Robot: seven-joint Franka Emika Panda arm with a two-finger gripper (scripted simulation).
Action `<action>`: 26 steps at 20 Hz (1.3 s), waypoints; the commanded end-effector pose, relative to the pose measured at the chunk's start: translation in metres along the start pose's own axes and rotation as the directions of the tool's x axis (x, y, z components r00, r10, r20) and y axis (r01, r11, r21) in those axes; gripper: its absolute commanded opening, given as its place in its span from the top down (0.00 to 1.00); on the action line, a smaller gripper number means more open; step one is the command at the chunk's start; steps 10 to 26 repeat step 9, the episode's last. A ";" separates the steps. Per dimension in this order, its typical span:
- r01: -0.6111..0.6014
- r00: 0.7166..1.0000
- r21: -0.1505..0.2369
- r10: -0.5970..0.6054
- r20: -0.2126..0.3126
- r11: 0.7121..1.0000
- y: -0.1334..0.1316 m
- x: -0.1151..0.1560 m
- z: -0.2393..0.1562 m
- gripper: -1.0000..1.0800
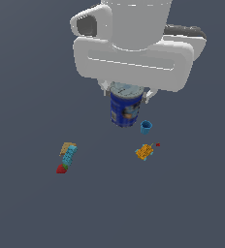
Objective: Pick up a designated object from a clutter of objects.
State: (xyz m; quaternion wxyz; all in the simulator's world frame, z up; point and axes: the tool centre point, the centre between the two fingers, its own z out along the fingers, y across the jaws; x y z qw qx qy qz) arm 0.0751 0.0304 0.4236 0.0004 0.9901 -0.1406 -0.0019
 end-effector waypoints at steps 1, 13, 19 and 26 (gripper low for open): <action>0.000 1.000 0.001 0.000 -0.004 1.000 0.000 0.002 -0.008 1.00; 0.000 1.000 0.001 0.000 -0.004 1.000 0.000 0.003 -0.010 1.00; 0.000 1.000 0.001 0.000 -0.004 1.000 0.000 0.003 -0.010 1.00; 0.000 1.000 0.001 0.000 -0.004 1.000 0.000 0.003 -0.010 1.00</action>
